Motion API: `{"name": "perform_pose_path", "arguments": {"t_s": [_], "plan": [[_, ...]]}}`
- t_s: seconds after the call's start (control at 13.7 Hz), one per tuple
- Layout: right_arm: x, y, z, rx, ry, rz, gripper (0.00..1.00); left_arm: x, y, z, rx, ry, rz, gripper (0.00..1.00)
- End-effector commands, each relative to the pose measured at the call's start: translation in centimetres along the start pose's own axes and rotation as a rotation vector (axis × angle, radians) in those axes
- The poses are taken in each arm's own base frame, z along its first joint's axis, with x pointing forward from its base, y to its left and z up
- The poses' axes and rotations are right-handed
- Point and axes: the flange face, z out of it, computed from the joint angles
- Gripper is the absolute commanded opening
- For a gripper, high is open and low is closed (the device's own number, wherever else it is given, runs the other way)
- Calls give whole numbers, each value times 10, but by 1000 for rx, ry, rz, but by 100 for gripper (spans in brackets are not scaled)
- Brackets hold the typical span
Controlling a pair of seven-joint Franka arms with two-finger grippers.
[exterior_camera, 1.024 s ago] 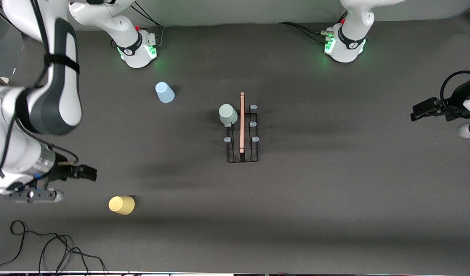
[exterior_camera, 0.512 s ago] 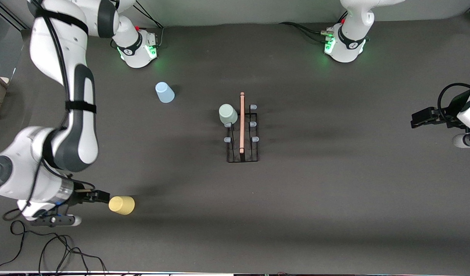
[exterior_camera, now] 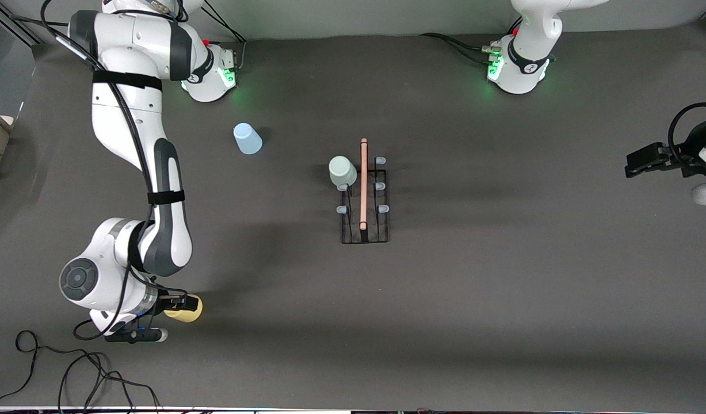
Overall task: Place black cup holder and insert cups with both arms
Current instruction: 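Grasp the yellow cup with the right gripper and carry it to the rack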
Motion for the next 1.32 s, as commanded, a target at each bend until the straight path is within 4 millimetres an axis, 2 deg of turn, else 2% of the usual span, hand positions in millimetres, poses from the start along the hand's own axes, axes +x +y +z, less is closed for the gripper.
{"name": "perform_pose_path", "arguments": {"t_s": [0.0,0.07,0.15,0.29,0.37,0.44,0.59,0.73,0.8,0.88,1.02,1.17,1.24], "plan": [[-6,8,5,31,5,-32,100,-3,1,-1,12,-15,-12,100],[-7,8,6,32,-1,-41,100,0,2,3,11,-15,-10,100],[-9,9,7,35,-5,-41,88,1,4,4,13,-14,-5,100],[-8,8,-4,46,-9,-42,46,0,8,7,-23,-33,-1,100],[-8,7,-15,58,-9,-45,33,-1,8,15,-49,-54,-2,100],[-6,6,-30,65,0,-48,31,-2,9,18,-51,-62,-2,100],[-7,4,-72,97,0,-48,29,-1,9,19,-41,-64,-2,100],[-16,4,-127,117,-31,-17,27,-2,8,19,-44,-67,-3,100],[-25,-4,-156,126,-60,52,24,-2,9,19,-44,-67,-1,100],[-36,-27,-178,113,-100,115,19,-2,9,19,-40,-65,0,100],[-56,-64,-219,74,-130,224,16,-1,8,16,-34,-53,-1,100],[-82,-116,-240,70,-182,351,1,-1,10,14,-29,-48,3,100],[-95,-152,-247,53,-183,415,0,-1,9,14,-30,-48,0,100]]}}
